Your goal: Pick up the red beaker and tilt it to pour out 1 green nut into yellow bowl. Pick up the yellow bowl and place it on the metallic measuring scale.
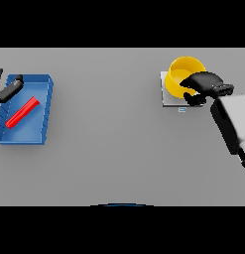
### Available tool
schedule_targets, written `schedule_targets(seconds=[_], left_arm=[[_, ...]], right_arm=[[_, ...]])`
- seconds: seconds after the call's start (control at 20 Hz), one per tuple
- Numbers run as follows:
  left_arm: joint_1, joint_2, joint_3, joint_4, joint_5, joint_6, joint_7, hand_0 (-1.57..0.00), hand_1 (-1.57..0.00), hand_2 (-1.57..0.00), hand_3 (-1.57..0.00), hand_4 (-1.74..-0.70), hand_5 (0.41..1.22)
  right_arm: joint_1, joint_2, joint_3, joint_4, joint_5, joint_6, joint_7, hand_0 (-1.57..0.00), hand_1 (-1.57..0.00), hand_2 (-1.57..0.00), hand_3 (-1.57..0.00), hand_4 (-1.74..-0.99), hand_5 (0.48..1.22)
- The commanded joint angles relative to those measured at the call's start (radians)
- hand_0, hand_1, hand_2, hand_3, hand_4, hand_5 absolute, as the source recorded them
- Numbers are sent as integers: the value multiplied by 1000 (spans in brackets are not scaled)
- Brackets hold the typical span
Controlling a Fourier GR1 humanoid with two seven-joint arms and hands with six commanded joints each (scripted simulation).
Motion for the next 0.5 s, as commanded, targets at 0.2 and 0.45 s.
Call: schedule_targets(seconds=[0.2, 0.45], left_arm=[[-13, -10, -1, 16, -4, 3, 7, 1, 1, 1, 1, -722, 700], [-14, -8, -3, 3, -5, 6, 9, 1, 1, 1, 1, -720, 693]], right_arm=[[4, -2, 25, -10, 18, -6, -33, -120, -194, -311, -411, -1456, 827], [8, 0, 18, -2, 13, 18, 11, -39, -63, -103, -272, -1410, 759]])
